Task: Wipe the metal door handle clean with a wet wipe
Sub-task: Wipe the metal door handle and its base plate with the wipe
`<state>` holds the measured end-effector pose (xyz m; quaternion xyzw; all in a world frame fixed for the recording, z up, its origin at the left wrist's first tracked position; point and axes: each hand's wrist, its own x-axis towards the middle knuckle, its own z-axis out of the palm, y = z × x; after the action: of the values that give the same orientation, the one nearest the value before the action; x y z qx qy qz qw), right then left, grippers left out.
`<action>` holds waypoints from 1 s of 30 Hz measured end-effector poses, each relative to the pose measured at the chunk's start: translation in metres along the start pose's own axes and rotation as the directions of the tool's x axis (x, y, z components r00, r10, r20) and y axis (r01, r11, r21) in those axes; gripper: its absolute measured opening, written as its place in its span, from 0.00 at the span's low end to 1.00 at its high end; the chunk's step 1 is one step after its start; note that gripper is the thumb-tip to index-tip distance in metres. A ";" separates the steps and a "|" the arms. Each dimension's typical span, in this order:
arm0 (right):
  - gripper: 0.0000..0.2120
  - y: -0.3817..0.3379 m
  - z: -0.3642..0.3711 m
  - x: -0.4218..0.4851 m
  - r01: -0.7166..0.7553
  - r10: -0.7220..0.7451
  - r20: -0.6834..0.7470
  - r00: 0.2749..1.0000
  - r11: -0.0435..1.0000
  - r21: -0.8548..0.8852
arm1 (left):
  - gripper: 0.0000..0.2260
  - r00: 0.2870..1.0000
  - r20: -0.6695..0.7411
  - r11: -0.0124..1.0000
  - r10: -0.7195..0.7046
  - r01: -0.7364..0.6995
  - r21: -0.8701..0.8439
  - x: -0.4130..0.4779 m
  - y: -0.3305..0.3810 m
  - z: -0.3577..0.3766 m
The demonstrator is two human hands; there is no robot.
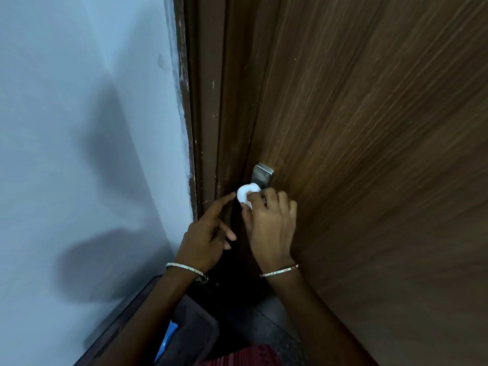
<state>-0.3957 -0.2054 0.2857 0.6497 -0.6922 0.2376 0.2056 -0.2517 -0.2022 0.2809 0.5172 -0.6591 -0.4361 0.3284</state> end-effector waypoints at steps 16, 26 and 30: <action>0.11 -0.011 0.011 0.019 0.194 -0.194 0.114 0.974 0.981 0.012 | 0.32 1.000 0.022 1.000 0.003 -0.002 -0.028 -0.001 -0.003 0.001; 0.10 -0.002 0.014 0.024 0.414 -0.383 0.203 0.901 0.899 -0.144 | 0.29 1.000 0.006 0.998 -0.005 0.005 -0.065 -0.004 0.001 -0.005; 0.10 0.006 0.011 0.024 0.520 -0.491 0.227 0.841 0.849 -0.090 | 0.29 0.999 -0.033 0.997 0.018 -0.020 -0.071 -0.008 0.002 -0.007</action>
<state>-0.4037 -0.2314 0.2907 0.8124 -0.5284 0.0577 0.2397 -0.2444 -0.1962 0.2854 0.5058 -0.6428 -0.4476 0.3613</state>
